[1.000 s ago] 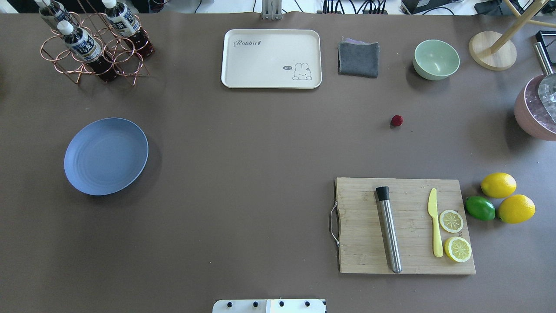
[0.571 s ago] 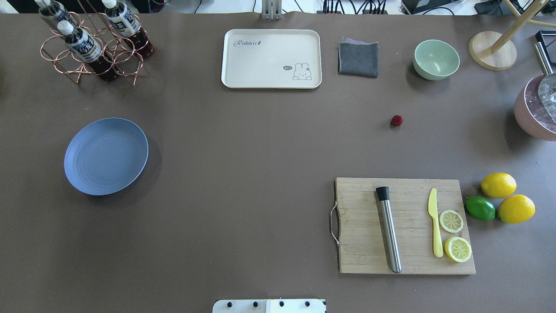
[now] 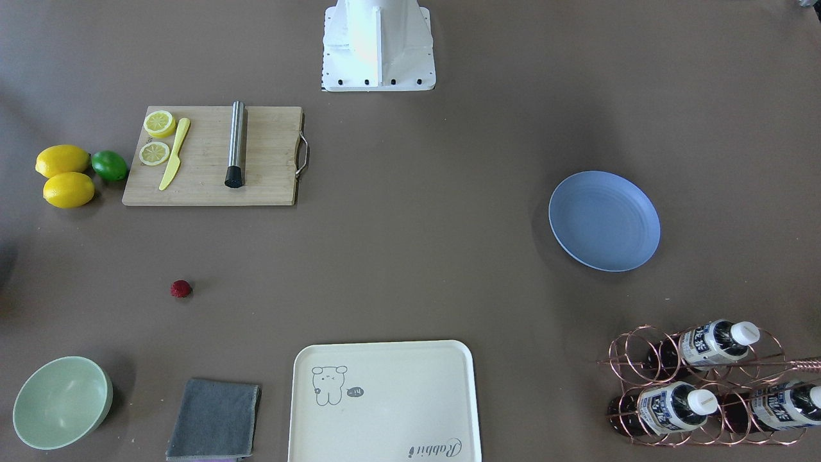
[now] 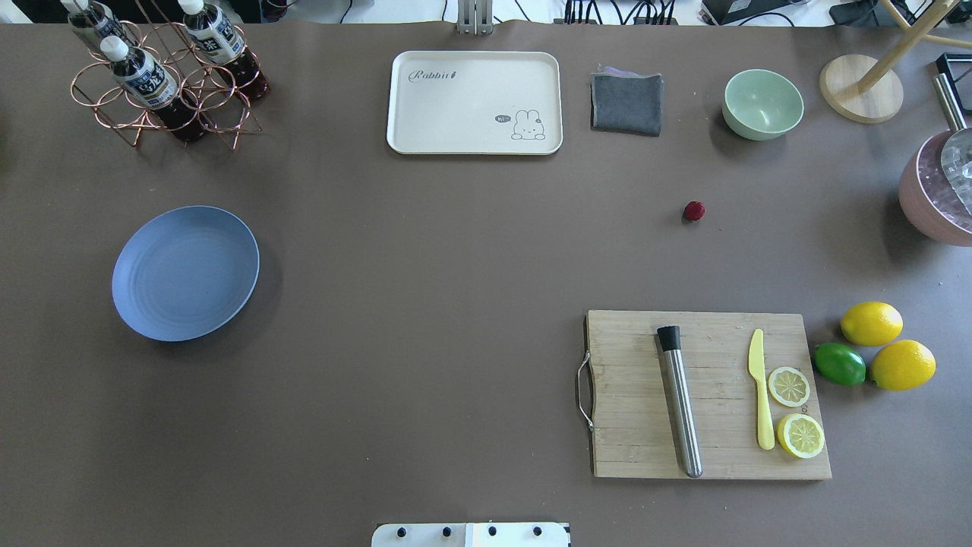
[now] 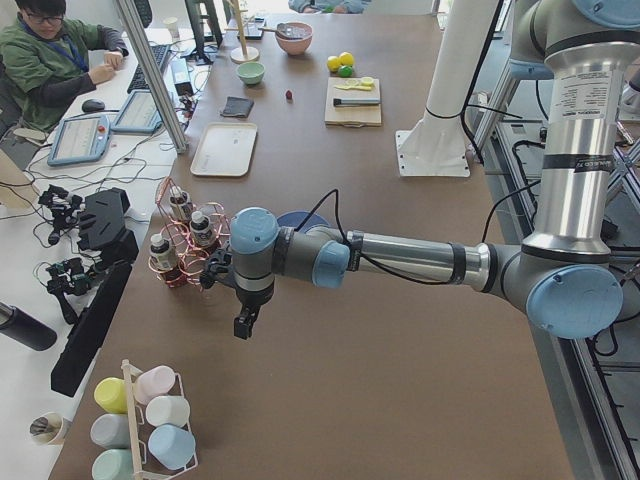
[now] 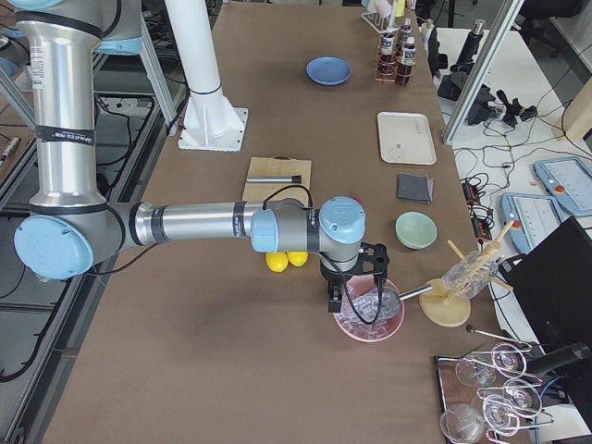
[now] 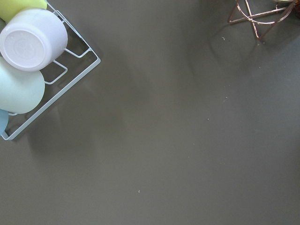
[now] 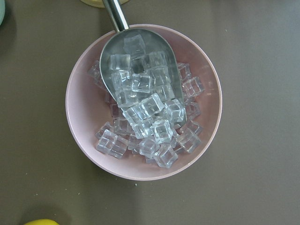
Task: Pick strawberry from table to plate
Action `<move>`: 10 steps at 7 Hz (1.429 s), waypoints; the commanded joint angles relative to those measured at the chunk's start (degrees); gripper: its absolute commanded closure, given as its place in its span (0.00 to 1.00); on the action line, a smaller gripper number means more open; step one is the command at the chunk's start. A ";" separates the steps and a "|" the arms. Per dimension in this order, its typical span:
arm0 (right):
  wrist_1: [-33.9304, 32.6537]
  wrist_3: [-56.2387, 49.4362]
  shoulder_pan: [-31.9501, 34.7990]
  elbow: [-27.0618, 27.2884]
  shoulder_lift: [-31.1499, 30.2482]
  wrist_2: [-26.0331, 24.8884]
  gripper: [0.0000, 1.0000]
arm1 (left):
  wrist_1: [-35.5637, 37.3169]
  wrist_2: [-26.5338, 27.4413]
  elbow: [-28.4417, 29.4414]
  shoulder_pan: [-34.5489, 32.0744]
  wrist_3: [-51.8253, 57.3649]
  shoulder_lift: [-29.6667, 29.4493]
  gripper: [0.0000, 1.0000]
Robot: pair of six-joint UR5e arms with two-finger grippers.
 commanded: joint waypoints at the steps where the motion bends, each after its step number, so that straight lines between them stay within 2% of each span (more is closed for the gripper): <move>1: 0.00 0.00 0.00 0.31 0.02 -0.01 0.00 | -0.12 0.01 -0.06 0.08 0.38 -0.29 0.02; 2: 0.00 0.00 0.00 0.22 0.02 -0.01 0.00 | -0.03 -0.08 -1.02 0.08 0.21 -0.73 0.02; 4: 0.00 0.00 0.00 0.49 0.10 -0.01 0.00 | -0.47 -6.11 -2.44 0.60 -0.14 -2.56 0.02; 6: 0.00 0.09 0.00 1.54 0.10 -0.01 0.00 | -2.83 -6.23 -2.17 2.79 -13.68 -5.30 0.02; 9: 0.00 0.27 0.00 1.63 0.46 -0.01 0.00 | -18.88 -6.06 0.28 6.13 -21.39 -4.60 0.02; 10: 0.00 0.27 0.00 1.72 0.46 -0.01 0.00 | -21.19 -6.14 0.64 8.75 -23.41 -4.69 0.02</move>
